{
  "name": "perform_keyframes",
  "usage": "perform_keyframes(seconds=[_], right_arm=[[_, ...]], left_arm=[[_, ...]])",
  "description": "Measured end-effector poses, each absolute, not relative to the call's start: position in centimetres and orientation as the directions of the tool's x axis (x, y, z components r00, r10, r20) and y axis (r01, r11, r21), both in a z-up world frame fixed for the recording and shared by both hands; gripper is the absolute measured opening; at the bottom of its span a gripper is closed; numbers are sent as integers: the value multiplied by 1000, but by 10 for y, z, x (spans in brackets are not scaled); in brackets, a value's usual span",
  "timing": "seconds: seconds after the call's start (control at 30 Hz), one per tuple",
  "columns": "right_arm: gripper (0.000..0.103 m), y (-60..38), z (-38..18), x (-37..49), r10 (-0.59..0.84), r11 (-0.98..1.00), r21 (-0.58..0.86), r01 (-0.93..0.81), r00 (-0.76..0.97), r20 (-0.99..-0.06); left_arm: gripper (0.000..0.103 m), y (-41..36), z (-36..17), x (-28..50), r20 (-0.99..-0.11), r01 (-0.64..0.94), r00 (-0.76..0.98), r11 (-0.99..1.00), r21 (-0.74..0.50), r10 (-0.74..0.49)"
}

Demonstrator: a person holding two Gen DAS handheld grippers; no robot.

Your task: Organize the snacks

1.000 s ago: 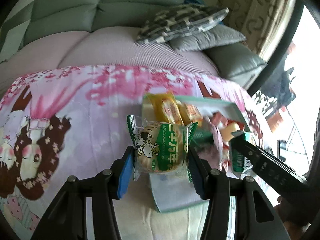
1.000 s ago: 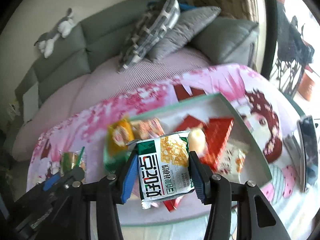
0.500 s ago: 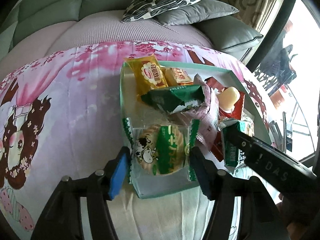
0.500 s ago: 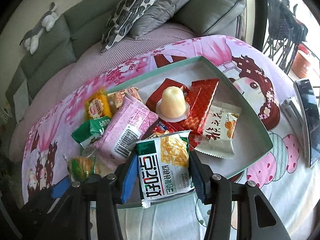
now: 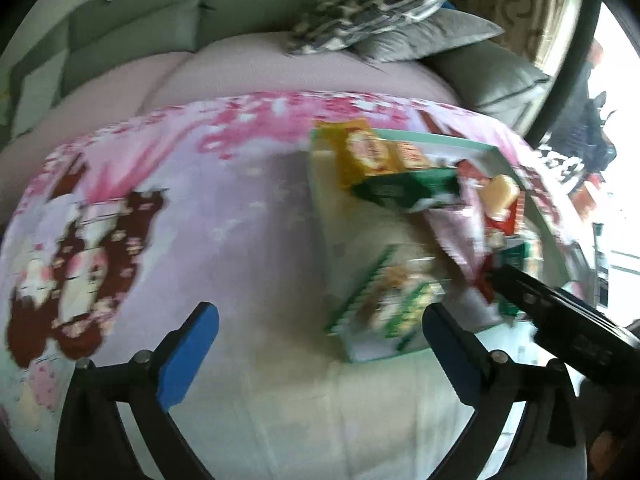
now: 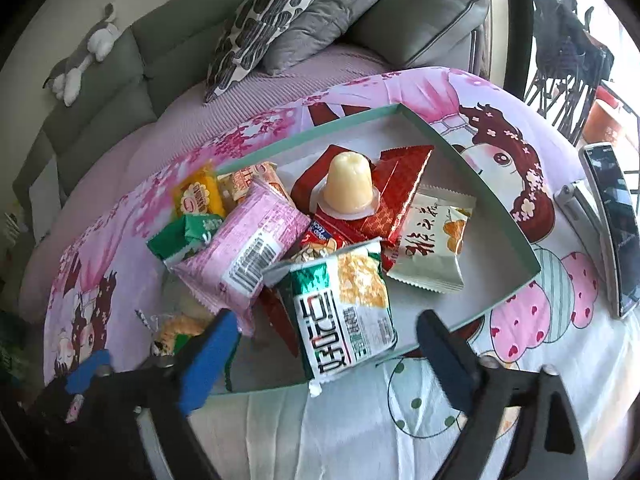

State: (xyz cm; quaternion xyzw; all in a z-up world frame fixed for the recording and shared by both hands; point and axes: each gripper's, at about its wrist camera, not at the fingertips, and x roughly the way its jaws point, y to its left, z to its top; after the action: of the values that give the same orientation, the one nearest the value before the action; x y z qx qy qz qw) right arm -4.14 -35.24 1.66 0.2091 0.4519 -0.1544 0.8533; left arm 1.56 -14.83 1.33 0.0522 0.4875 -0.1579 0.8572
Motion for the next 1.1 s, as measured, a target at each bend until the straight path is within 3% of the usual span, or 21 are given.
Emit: perform_keyframes(seconds=[0.47, 1.1], right_arm=[[103, -316, 19, -50, -73, 918, 165, 361, 561, -825], [103, -304, 21, -48, -63, 935, 156, 319, 580, -812]], left_arm=[[102, -89, 11, 10, -847, 140, 529, 989, 35, -45], [102, -84, 0, 11, -885, 99, 462, 995, -8, -53]])
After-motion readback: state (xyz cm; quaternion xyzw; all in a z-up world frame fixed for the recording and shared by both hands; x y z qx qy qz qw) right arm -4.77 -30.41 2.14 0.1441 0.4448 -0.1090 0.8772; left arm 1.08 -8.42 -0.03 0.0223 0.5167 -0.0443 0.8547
